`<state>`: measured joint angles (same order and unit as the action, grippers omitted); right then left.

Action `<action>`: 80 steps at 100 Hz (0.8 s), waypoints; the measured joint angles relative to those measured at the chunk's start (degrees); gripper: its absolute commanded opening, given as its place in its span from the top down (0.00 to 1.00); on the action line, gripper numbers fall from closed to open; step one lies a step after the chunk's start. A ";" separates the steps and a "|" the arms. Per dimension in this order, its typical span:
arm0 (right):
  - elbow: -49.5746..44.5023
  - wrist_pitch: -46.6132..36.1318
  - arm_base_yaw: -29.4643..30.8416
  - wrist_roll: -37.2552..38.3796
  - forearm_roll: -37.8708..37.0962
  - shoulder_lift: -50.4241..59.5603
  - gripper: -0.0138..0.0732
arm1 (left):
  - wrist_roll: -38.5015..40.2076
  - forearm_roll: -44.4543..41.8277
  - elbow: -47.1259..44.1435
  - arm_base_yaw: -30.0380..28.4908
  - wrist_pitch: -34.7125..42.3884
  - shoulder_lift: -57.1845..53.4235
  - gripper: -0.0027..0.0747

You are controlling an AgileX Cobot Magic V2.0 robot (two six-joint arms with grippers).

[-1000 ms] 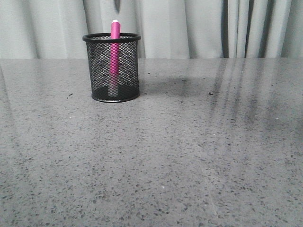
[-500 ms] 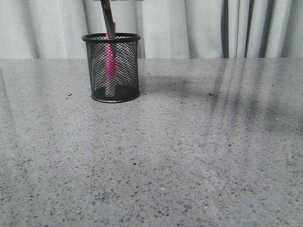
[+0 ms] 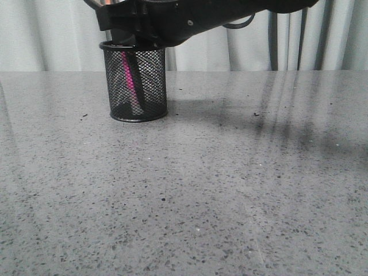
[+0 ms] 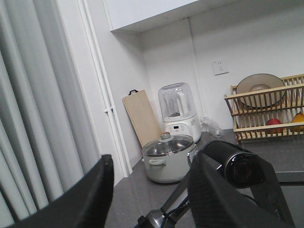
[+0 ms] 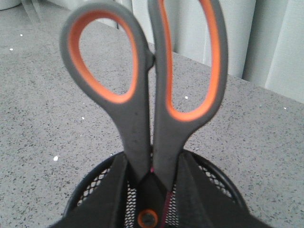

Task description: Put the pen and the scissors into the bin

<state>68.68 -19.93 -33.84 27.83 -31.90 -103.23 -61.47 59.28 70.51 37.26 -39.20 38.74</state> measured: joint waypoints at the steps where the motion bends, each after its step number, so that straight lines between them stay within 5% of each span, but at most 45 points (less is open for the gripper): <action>1: 0.00 -0.12 0.00 0.00 0.00 0.00 0.70 | 0.00 0.00 0.00 0.00 0.00 0.00 0.54; 17: -0.22 -1.48 0.00 0.00 0.00 0.00 0.29 | 0.78 -0.15 0.00 0.00 0.00 0.00 0.54; 33: -0.65 -2.75 0.00 0.00 0.22 1.65 0.23 | 3.50 -3.74 0.00 0.00 0.85 0.00 0.60; 47: -0.78 -2.74 0.00 0.00 0.22 7.90 0.39 | 16.71 -16.94 -0.55 0.00 2.20 -0.80 0.86; 52: -0.78 -1.36 0.00 0.00 0.22 11.94 0.60 | 22.45 -23.40 -1.44 0.00 2.32 -1.78 0.99; 59: -0.78 3.73 0.00 0.00 0.22 18.16 0.93 | 30.83 -33.03 -3.65 0.00 2.32 -4.08 0.99; 80: -8.07 24.13 0.00 0.00 -1.37 41.00 0.92 | 61.93 -61.87 -16.17 0.00 2.41 -16.45 0.99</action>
<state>60.61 4.20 -33.84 27.83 -33.27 -62.23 0.46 -2.59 54.34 37.26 -36.78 22.29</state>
